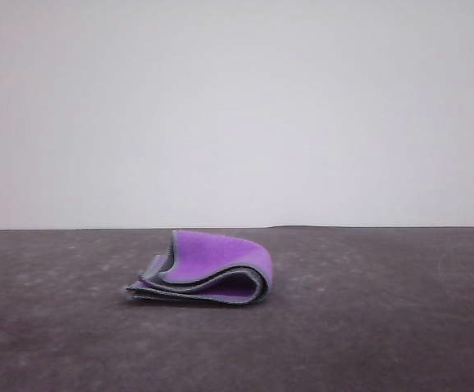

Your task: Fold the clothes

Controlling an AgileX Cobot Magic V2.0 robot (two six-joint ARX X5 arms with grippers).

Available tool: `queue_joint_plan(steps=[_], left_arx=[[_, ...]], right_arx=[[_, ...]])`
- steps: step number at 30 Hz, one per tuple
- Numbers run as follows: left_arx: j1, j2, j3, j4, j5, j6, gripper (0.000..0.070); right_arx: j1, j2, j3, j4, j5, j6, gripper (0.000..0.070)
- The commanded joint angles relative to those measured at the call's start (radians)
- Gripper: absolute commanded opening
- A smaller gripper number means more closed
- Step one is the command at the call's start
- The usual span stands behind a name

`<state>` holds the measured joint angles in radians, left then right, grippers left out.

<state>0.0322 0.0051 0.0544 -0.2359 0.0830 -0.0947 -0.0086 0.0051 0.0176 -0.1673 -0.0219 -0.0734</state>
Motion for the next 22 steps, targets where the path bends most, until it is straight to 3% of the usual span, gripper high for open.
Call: queue_joint_plan(steps=[1,22], left_arx=[[0.0,-0.002,-0.02,-0.007,-0.001,-0.003,0.0],[0.0,-0.002,-0.02,-0.007,-0.001,-0.003,0.0]], right_arx=[[-0.002,-0.002,-0.005,0.013,0.003,0.014,0.0011],[-0.002,-0.002,-0.005,0.013,0.003,0.014,0.0011]])
